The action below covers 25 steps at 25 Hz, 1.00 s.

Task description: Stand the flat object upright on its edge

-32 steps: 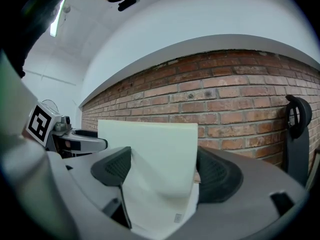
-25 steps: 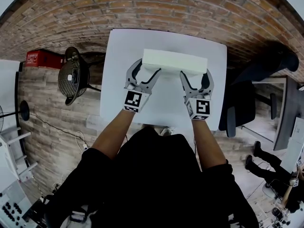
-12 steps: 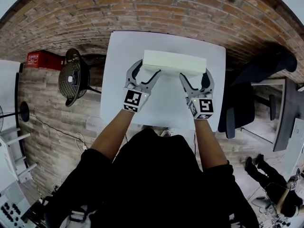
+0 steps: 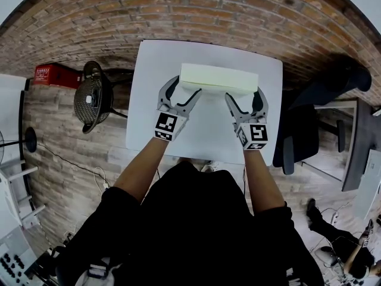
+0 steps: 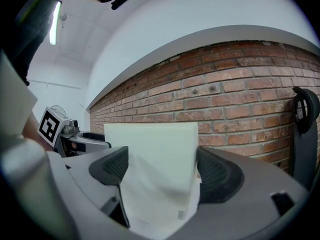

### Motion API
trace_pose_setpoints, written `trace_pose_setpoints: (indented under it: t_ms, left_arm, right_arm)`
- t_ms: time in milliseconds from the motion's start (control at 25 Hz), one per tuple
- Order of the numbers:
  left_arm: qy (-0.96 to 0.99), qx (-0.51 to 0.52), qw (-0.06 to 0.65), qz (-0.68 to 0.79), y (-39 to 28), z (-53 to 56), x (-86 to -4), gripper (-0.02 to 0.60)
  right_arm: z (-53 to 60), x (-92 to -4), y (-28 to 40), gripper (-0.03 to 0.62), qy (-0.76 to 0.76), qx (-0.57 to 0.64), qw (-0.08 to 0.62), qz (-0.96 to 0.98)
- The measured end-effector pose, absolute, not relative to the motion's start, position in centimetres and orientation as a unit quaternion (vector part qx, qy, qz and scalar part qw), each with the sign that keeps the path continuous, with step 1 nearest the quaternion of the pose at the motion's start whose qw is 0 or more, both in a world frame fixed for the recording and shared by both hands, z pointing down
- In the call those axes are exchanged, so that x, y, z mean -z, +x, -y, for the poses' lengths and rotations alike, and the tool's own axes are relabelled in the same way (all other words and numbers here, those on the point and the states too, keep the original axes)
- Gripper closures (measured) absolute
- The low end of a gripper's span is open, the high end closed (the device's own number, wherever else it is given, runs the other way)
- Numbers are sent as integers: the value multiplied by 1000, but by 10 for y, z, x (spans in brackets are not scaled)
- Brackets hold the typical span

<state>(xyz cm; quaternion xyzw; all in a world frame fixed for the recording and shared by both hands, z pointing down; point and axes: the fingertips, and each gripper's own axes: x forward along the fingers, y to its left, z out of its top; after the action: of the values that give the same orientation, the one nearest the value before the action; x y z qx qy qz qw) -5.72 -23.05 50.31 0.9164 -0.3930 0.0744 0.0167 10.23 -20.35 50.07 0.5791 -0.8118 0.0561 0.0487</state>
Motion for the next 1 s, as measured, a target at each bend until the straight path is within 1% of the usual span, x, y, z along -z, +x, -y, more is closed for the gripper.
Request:
trace_pose_setpoints:
  t_ms: [280,560,840,1000]
  left_arm:
    - [911,-70,28,406,-66,230,-504,262]
    - [907,-71,31,413,-75,223,-501,262]
    - [905,-96,40,413,-79,205,-504,262]
    - [904,-78,28,419,-77,200,-487,262]
  right_arm:
    - [198,-504,104,138,581,-67,47,810]
    - [193,-502,106,134,580,-69,45,810]
    - [186,-495,110,134,575,-67,43,814]
    - [180,-488,112,134,569,-61,44,819]
